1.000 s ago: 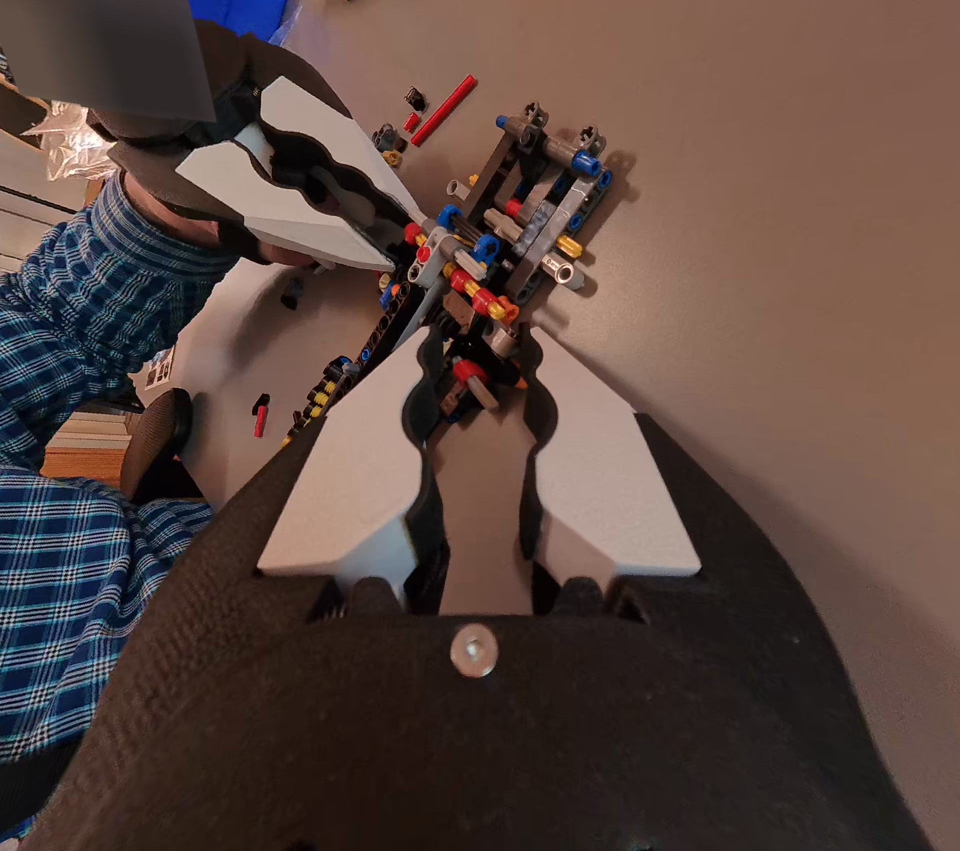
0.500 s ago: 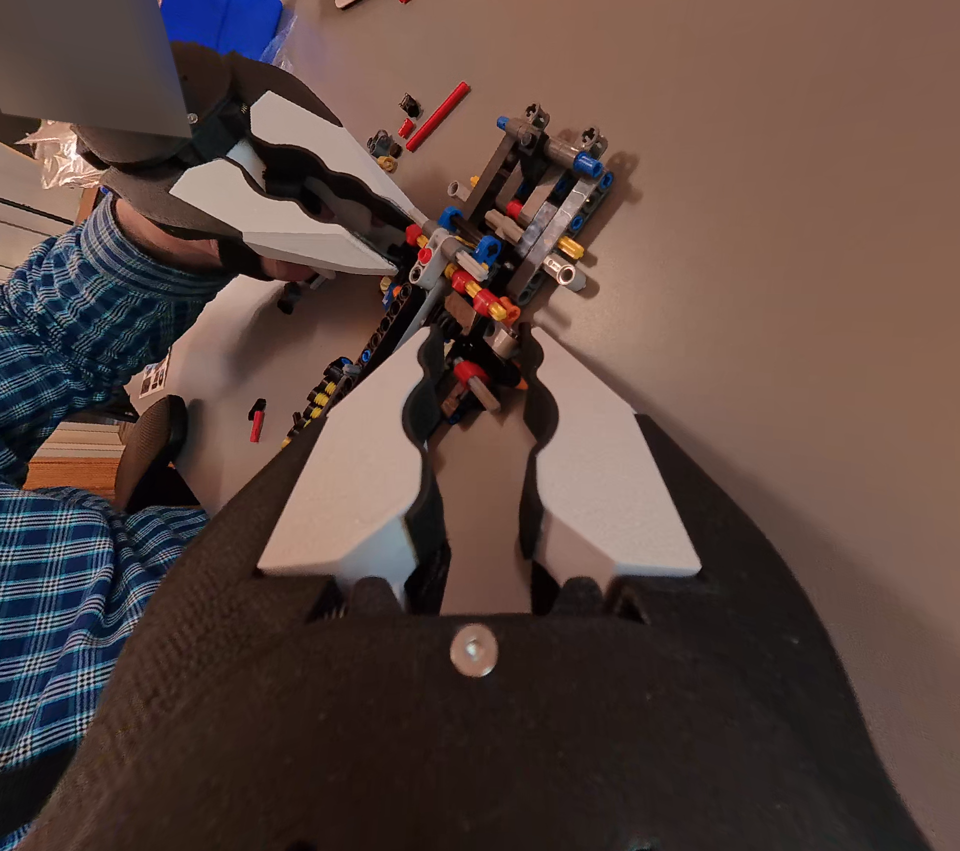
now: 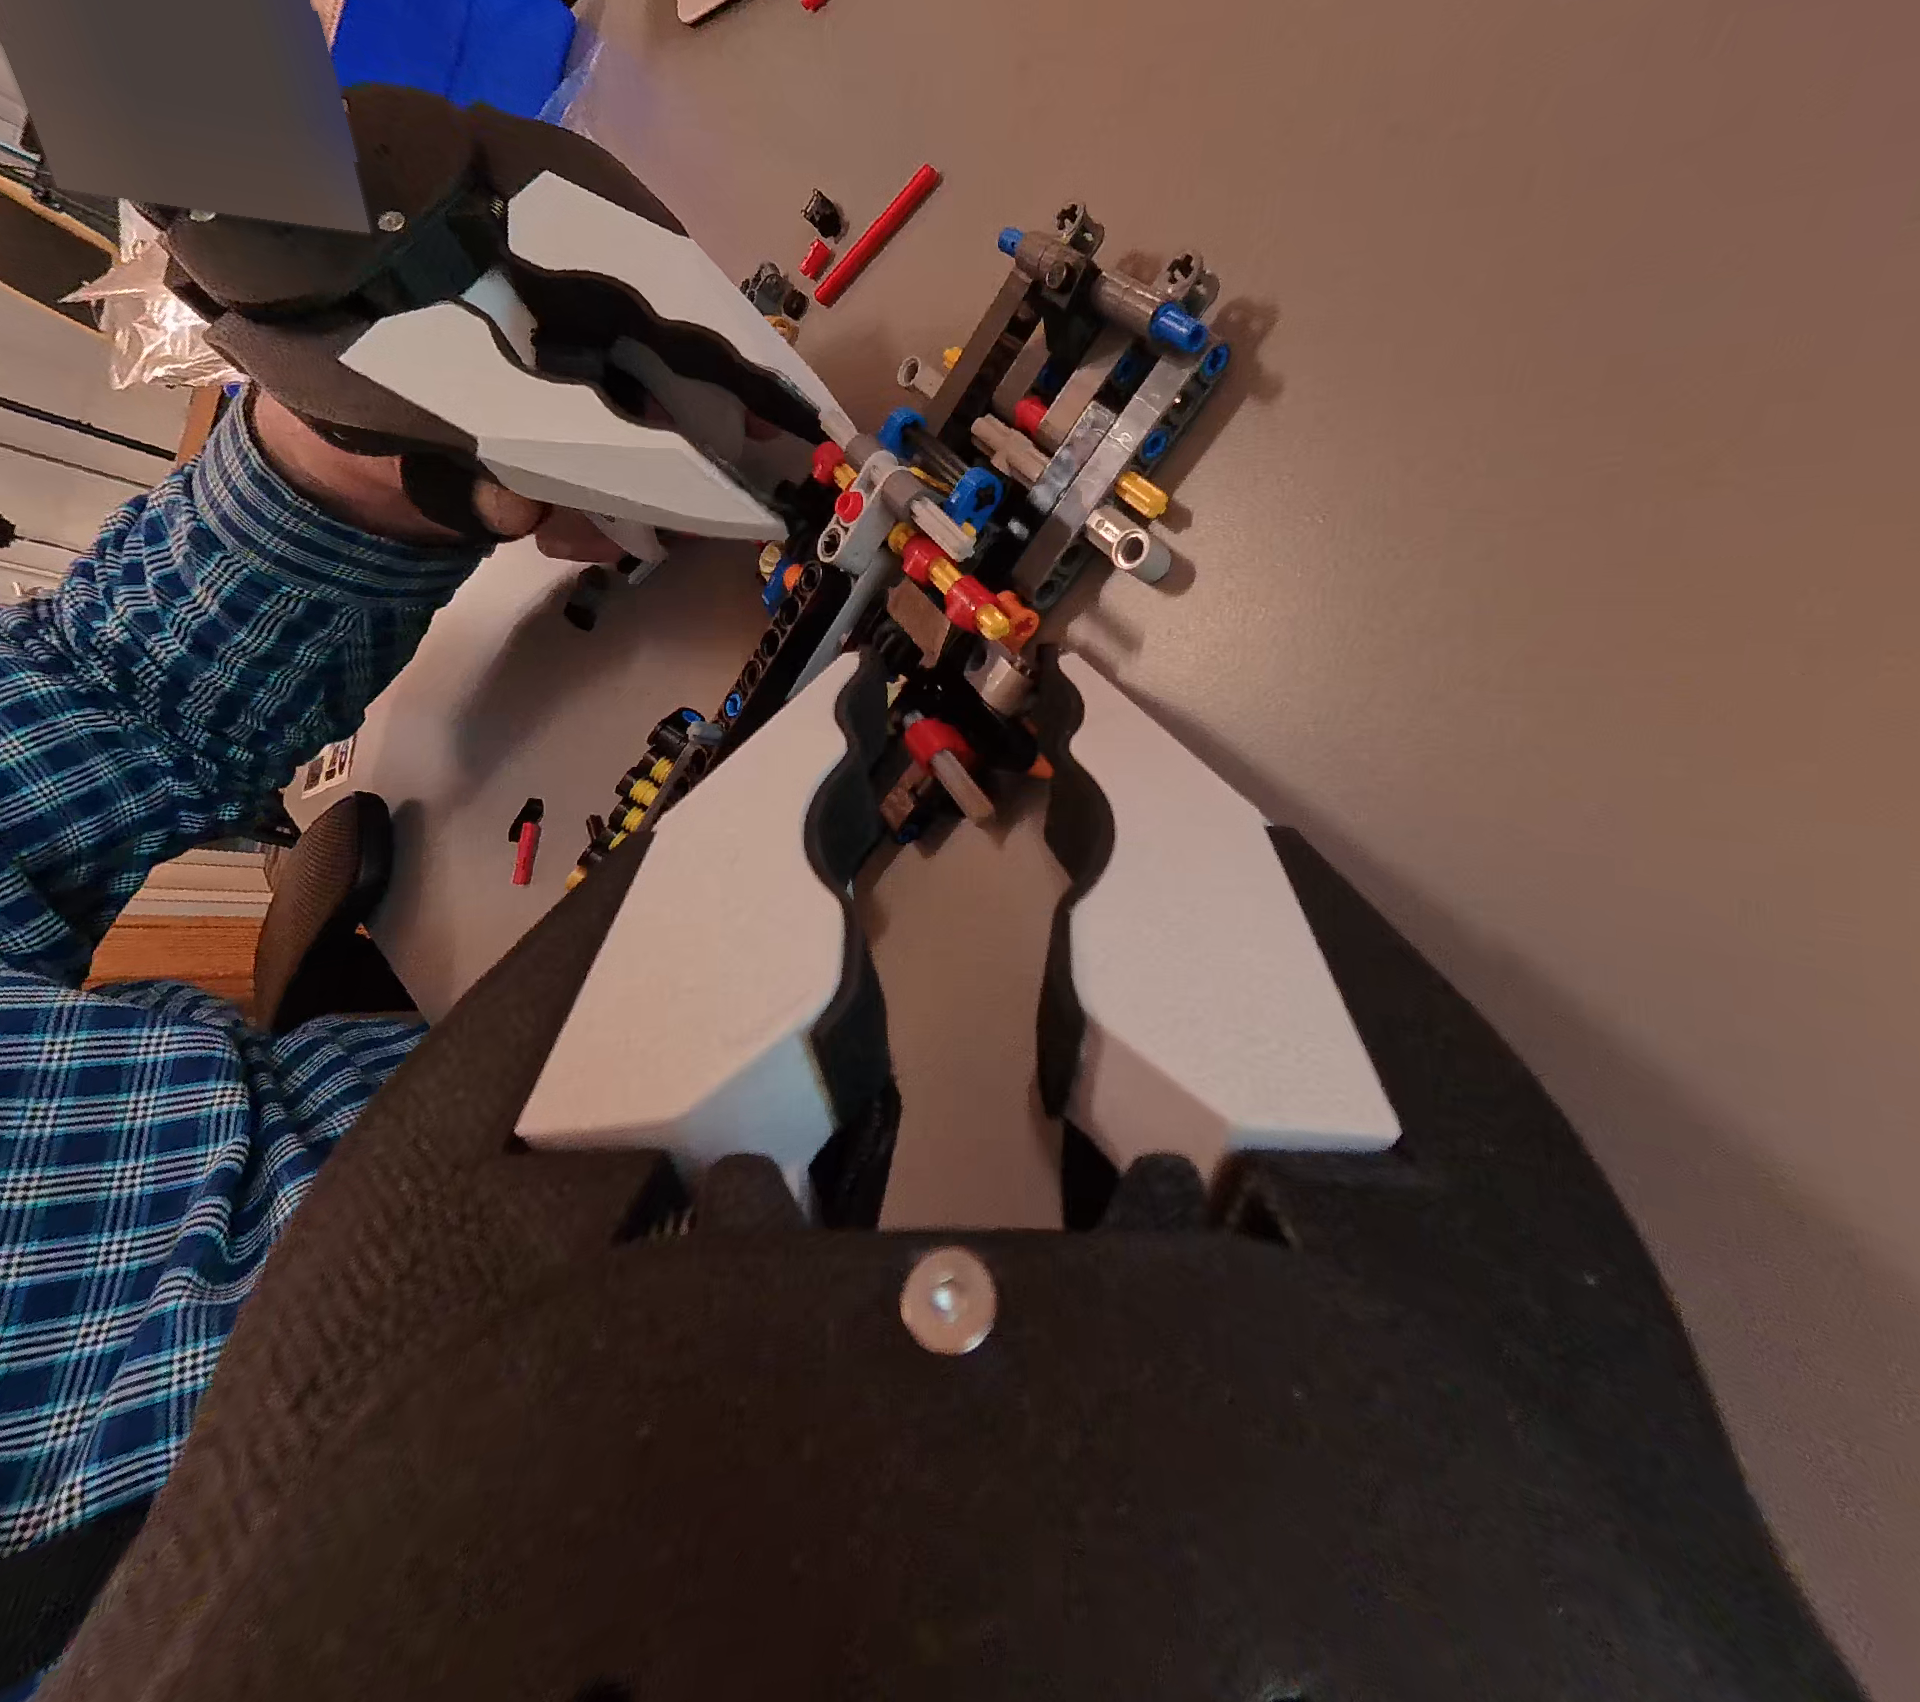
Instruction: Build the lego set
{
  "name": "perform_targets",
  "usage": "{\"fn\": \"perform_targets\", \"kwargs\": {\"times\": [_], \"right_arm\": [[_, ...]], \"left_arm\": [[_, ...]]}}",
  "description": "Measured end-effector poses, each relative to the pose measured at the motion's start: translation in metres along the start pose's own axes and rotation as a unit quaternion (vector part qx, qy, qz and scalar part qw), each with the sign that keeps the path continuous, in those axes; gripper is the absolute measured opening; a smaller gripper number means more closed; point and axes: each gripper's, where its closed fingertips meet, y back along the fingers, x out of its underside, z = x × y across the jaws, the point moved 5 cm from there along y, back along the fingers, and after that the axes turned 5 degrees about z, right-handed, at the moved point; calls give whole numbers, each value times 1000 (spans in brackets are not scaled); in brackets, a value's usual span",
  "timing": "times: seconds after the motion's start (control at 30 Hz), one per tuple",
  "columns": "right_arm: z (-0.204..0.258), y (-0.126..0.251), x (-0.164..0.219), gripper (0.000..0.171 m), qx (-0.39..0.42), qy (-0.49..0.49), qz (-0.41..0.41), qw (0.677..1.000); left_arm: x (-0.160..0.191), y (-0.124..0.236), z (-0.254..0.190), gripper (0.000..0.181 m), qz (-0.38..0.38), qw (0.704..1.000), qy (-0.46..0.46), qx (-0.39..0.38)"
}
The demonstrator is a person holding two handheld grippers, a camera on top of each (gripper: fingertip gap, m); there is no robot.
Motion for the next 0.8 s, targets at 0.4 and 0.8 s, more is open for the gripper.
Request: {"fn": "perform_targets", "kwargs": {"times": [0.4, 0.8], "right_arm": [[0, 0, 0, 26, -1, 1, 0, 1000], [1, 0, 1, 26, 5, 10, -2, 1000]], "left_arm": [[2, -5, 0, 26, 7, 999, 38, 4], [4, -4, -1, 25, 17, 996, 82, -29]]}}
